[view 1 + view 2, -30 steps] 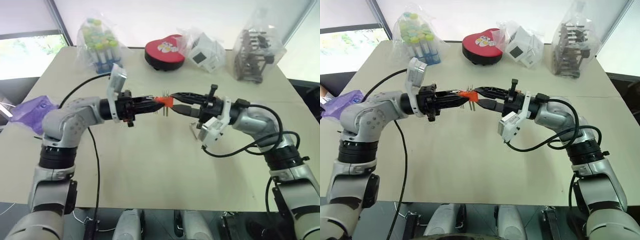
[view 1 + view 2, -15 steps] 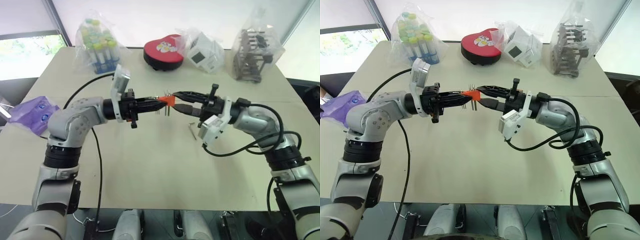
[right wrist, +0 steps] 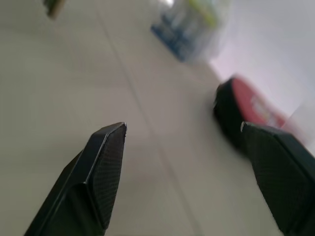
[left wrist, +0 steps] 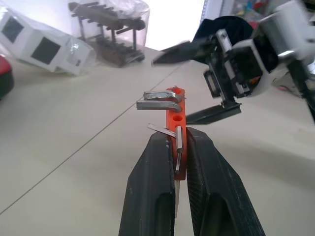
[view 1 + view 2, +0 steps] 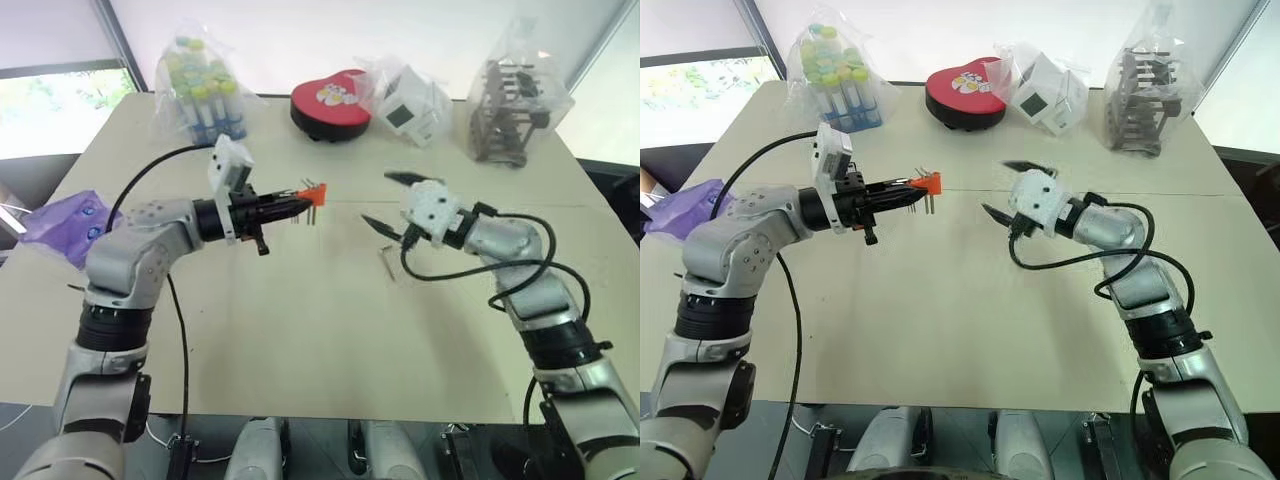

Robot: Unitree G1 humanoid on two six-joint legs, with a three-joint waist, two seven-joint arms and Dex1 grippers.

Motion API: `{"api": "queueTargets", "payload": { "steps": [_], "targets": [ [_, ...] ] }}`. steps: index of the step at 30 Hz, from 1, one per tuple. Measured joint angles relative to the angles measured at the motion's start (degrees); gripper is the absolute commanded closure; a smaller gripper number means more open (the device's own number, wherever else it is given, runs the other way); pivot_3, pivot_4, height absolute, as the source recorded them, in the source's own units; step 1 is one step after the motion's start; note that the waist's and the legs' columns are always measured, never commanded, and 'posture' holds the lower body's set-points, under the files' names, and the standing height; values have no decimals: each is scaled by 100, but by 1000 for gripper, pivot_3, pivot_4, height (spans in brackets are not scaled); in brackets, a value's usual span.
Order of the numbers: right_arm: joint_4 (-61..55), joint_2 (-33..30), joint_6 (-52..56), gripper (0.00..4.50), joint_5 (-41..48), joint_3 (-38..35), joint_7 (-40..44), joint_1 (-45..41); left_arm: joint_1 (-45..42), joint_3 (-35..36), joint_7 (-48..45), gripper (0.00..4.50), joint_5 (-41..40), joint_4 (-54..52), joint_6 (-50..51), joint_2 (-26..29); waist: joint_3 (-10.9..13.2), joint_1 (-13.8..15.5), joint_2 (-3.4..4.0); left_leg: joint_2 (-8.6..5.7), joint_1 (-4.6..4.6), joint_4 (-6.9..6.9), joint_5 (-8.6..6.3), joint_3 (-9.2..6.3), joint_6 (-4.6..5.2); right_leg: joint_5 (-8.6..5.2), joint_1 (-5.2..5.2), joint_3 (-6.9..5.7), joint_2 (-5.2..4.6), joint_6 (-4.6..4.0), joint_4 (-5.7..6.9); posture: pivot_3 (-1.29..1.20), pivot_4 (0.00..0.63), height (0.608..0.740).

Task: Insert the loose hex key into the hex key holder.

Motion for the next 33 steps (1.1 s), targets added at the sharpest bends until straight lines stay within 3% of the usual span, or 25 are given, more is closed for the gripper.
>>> {"api": "queueTargets", "payload": {
  "steps": [3, 9, 19, 22, 28, 33],
  "targets": [
    [-433, 295, 1697, 654, 286, -79, -303, 0, 14, 9, 175, 4500, 47, -100, -69, -26, 0, -17, 1, 0, 0, -2, -1, -1, 1, 0, -2, 0, 6, 0, 0, 0, 150, 740],
    [-543, 633, 3700, 654, 577, -222, -768, -2, 174, 43, 349, 4500, 46, -293, -64, -18, 0, -10, 1, -2, -2, -3, -1, 0, 1, 0, -3, 0, 6, 0, -2, 0, 150, 740],
    [-612, 654, 4355, 654, 648, -167, -981, 55, 219, 58, 552, 4500, 21, -477, -53, -6, 0, -17, 1, -3, -3, -3, -2, -1, 3, 0, -3, 0, 8, 0, -4, 0, 150, 740],
    [-589, 659, 4355, 1445, 647, -129, -998, 58, 223, 58, 618, 4500, 3, -497, -53, -7, -1, -18, 1, -3, -2, -3, -2, -2, 3, 0, -3, 0, 9, 0, -3, 0, 150, 740],
    [-390, 774, 4354, 4391, 646, -115, -1039, 7, 228, 63, 708, 4500, -5, -504, -53, -6, -1, -25, 0, -2, -2, -3, -2, -1, 3, 0, -3, 0, 10, 1, -3, 0, 150, 740],
    [-269, 806, 4338, 4456, 644, -113, -1041, -73, 230, 66, 751, 4500, -14, -511, -50, -5, -1, -30, -1, -2, -2, -3, -2, -2, 3, 0, -3, 0, 11, 0, -3, 0, 150, 740]
  ]
}}
